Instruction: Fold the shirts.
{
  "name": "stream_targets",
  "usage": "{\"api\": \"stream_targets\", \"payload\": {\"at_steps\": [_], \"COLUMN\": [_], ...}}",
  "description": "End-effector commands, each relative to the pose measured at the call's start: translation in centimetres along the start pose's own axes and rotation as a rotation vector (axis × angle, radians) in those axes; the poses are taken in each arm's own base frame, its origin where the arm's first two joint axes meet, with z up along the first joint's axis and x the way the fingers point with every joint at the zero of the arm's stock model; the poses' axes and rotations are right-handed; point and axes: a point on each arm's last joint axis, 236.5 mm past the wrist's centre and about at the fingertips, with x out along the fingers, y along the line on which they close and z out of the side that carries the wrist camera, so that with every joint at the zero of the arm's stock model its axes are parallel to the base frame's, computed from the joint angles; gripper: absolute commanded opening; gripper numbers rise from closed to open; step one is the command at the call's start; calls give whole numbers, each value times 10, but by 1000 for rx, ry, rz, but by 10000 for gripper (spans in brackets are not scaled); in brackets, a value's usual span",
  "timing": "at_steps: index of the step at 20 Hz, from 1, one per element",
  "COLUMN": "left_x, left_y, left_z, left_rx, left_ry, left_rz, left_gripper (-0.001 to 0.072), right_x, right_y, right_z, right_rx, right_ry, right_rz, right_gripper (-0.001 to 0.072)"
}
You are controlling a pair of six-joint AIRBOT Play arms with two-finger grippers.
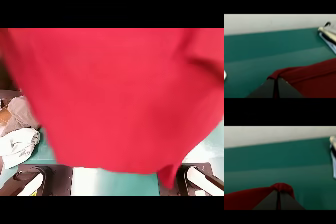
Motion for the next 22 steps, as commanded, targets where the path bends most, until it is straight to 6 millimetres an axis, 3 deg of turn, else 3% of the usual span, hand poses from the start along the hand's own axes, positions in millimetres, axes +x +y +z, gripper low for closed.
{"api": "stream_targets", "payload": {"at_steps": [1, 3, 5, 8, 11, 14, 17, 19, 22], "left_x": [90, 129, 162, 209, 242, 257, 259, 258, 248], "left_y": [49, 71, 93, 120, 141, 164, 176, 177, 177], "left_z": [-129, -178, -202, -215, -213, -192, -173, -185, -221], "left_rx": [-170, -191, -198, -213, -232, -222, -209, -167, -76], "left_ry": [363, 463, 489, 437, 344, 220, 133, 185, 352], "left_rz": [22, 30, 53, 82, 113, 175, 213, 216, 218], "left_gripper": [24, 24, 24, 24, 24, 24, 24, 24, 24], "right_x": [99, 152, 199, 260, 300, 324, 329, 325, 309], "right_y": [-26, -33, -51, -72, -81, -86, -92, -100, -106], "right_z": [-104, -146, -179, -202, -206, -198, -185, -189, -221], "right_rx": [135, 155, 146, 128, 133, 128, 127, 139, 80], "right_ry": [452, 582, 631, 583, 502, 424, 365, 389, 539], "right_rz": [56, 65, 2, -60, -74, -84, -95, -106, -145], "right_gripper": [12, 12, 12, 12, 12, 12, 12, 12, 12]}}
